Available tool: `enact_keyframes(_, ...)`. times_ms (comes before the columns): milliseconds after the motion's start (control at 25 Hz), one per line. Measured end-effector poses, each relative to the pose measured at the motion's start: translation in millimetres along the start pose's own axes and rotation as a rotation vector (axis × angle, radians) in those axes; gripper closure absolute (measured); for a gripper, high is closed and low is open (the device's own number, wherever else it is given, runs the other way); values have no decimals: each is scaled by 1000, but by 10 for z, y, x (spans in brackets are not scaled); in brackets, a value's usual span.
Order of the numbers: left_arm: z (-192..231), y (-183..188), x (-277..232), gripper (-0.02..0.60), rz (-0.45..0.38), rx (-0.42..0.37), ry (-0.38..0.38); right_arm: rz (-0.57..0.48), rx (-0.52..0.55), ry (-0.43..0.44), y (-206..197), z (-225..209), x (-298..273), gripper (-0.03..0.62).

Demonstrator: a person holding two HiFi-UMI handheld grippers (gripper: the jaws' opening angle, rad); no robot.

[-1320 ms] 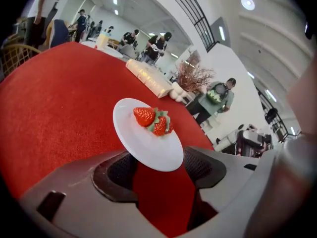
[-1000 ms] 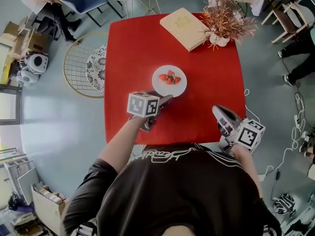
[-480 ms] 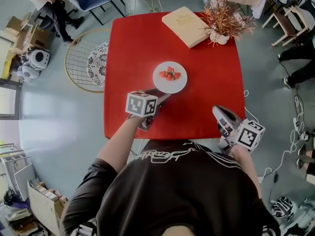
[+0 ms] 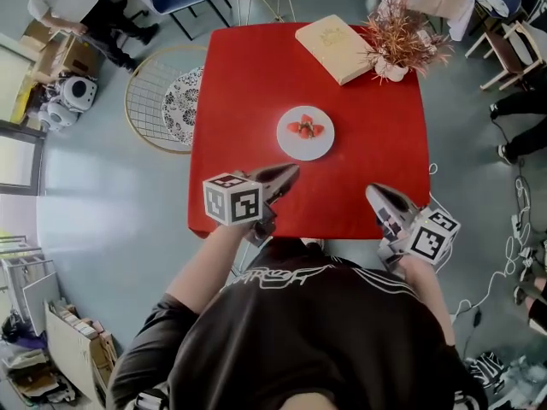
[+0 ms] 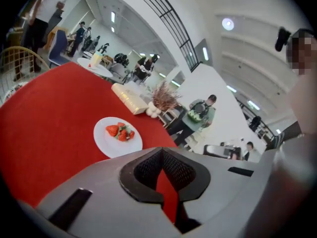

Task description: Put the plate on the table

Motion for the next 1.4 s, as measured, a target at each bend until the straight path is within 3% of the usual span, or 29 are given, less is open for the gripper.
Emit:
enact_keyframes(160, -432, 191, 196, 574, -89, -51, -148, 24, 56, 67, 3, 235, -131, 586)
enact_keyframes(320, -794, 305, 475, 574, -150, -148, -207, 48, 137, 140, -65, 622, -223, 586)
enact_keyframes(480, -981, 295, 816, 574, -168, -164, -246, 62, 202, 163, -199, 1045, -256, 588)
enact_keyframes(760, -1186, 180, 1506, 574, -179, -162, -272, 47, 216, 176, -504, 1666, -249, 587)
enact_keyframes(1040, -1396, -91, 2137, 574, -222, -242, -260, 2, 250, 199, -965, 2171, -180, 588)
enact_keyframes(1400, -1460, -101, 2352, 574, -250, -262, -270, -36, 260, 173, -1045, 2345, -110, 588)
Point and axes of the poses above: the fingertips, and each gripper's own axes: x backward along the fingers, z to its left, y out of its top, the point moved 7 cm from there along x, backward along the fingers, and after that the axes turned 9 degrees about -x, right-handed, at the moved point
